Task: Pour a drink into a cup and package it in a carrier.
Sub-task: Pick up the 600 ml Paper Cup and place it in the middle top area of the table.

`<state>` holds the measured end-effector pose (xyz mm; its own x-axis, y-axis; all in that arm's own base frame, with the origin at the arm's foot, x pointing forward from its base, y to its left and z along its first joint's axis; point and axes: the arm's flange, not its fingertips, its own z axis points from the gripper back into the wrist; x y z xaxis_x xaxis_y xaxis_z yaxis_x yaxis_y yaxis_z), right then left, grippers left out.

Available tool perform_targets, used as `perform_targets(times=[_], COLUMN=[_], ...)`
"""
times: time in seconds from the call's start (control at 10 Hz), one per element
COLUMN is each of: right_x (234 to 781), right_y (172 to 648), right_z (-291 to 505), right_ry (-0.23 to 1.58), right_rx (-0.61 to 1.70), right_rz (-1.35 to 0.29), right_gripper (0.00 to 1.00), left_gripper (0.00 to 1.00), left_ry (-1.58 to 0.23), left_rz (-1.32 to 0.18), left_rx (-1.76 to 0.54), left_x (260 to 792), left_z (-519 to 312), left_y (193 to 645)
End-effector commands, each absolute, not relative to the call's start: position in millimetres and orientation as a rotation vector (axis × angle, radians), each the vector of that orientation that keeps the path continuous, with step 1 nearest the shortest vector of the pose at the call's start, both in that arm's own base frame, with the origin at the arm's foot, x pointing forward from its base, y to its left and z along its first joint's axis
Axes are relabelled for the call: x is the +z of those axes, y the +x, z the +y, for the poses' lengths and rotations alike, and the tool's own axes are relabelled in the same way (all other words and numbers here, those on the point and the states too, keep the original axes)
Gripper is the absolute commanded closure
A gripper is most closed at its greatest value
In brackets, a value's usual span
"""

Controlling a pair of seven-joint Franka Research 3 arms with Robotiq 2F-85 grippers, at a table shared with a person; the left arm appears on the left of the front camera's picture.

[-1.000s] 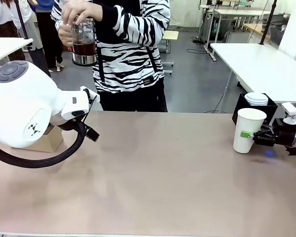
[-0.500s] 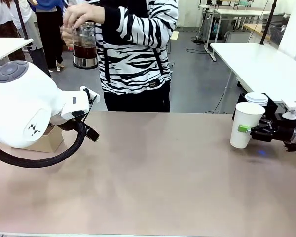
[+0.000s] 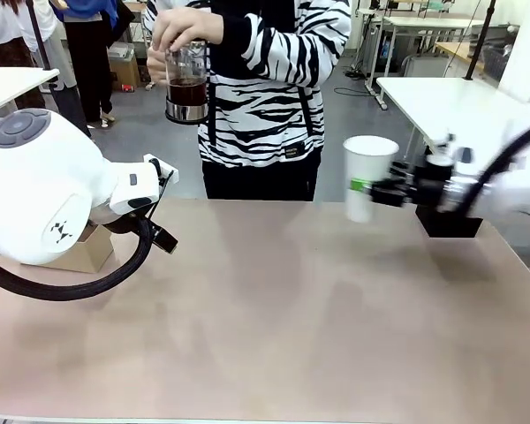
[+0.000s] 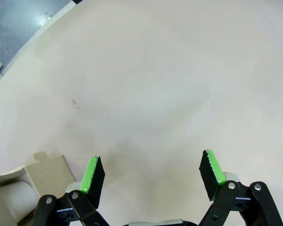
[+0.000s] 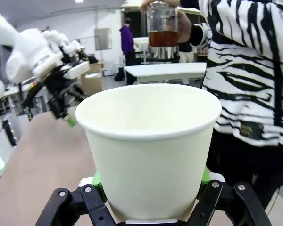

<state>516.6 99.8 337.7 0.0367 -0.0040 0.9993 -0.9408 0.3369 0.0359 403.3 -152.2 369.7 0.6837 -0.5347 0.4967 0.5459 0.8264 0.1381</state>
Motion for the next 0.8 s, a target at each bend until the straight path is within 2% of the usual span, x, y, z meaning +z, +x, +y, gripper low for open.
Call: perform_targets(times=[0.0,0.3,0.7], right_x=[323.6,299.6,257.4], right_y=[562.9,608.4,632.8], right_z=[142.5,180.2,183.1], right_ry=[0.903,0.845,0.832], right_rx=[0.866,0.780,0.707], right_rz=[-1.347,-1.497,-1.539], right_gripper=[0.20,0.20,0.20], left_gripper=[0.00,0.00,0.00], left_ry=[-0.024,-0.024,-0.024], left_rz=[-0.551,-0.551,-0.551], left_rx=[-0.606,-0.606,-0.606], left_x=[370.2,370.2,370.2], left_z=[-152.1,-152.1,-152.1], left_y=[403.0,403.0,403.0])
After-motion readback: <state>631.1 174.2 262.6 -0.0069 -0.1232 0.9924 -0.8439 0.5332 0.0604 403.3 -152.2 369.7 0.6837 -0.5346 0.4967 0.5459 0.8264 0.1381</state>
